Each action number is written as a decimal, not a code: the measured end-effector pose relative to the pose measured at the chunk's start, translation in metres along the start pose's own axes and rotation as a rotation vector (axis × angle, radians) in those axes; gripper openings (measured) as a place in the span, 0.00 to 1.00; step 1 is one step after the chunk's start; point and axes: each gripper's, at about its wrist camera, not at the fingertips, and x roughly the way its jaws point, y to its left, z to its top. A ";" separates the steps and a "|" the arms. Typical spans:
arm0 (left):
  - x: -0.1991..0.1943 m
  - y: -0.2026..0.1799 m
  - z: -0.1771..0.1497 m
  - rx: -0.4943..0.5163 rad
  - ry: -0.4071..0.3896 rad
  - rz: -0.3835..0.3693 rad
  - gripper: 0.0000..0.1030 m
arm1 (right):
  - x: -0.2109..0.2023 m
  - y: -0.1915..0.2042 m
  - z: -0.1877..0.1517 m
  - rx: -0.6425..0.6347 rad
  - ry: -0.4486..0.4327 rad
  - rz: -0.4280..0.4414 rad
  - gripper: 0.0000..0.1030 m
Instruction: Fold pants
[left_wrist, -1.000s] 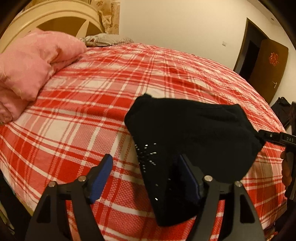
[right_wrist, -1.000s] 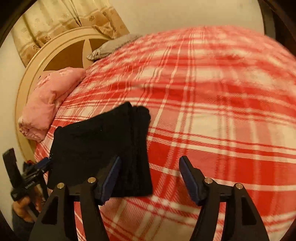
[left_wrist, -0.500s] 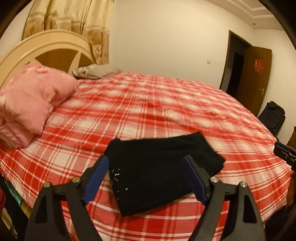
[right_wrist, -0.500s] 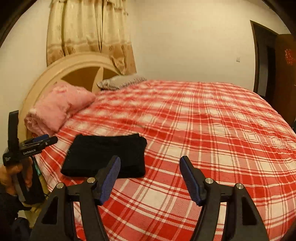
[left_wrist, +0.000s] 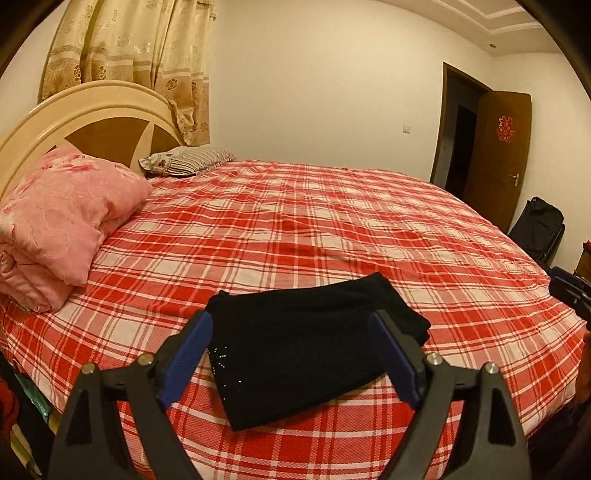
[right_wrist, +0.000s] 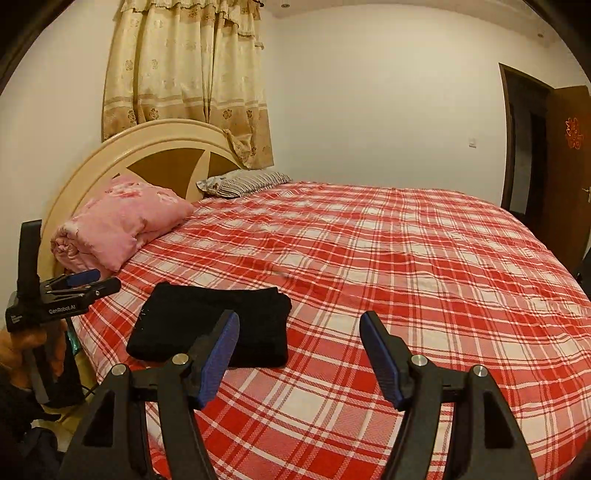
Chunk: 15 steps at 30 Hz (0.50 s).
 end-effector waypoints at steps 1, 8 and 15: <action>0.000 0.000 0.000 0.002 0.000 0.001 0.87 | -0.001 0.001 0.000 -0.002 -0.004 -0.001 0.67; -0.002 -0.004 0.000 0.014 -0.004 0.006 0.92 | 0.004 -0.001 -0.003 0.005 0.013 -0.003 0.67; -0.002 -0.006 0.001 0.022 -0.006 0.017 0.98 | -0.001 0.003 -0.001 -0.013 -0.007 -0.011 0.67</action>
